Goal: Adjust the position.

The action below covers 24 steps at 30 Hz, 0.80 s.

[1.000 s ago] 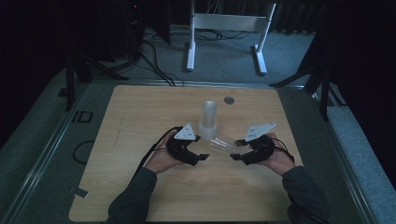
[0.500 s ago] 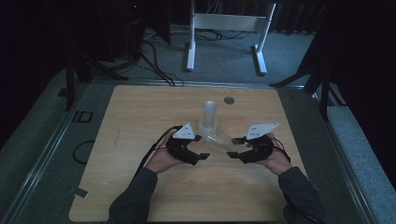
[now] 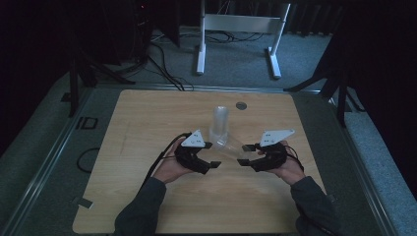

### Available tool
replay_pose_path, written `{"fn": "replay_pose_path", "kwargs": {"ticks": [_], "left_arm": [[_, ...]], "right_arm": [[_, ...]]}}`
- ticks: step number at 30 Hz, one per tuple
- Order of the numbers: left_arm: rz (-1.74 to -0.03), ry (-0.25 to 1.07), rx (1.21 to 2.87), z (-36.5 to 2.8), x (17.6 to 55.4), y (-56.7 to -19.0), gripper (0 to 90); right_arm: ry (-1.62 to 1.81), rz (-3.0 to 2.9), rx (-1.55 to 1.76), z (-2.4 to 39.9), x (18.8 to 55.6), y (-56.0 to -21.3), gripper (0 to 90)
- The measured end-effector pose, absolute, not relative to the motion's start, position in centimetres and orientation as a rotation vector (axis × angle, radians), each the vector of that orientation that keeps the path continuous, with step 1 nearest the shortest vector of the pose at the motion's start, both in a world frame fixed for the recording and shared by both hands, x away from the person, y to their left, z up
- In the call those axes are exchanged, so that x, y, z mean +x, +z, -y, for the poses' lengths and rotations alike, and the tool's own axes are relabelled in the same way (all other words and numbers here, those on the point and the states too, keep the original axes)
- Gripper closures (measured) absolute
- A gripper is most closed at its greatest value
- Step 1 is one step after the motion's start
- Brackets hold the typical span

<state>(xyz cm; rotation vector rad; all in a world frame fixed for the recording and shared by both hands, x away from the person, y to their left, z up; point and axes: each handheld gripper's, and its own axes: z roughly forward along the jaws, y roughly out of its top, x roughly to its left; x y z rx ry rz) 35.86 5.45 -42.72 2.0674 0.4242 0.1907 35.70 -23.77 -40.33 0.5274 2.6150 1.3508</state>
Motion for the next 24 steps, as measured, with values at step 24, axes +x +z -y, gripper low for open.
{"fn": "replay_pose_path", "kwargs": {"ticks": [24], "left_arm": [[-0.448,0.169,2.008,-5.49,36.09,-42.19,22.9]], "right_arm": [[1.490,-2.546,0.579,24.53,35.75,-40.38,41.7]]}}
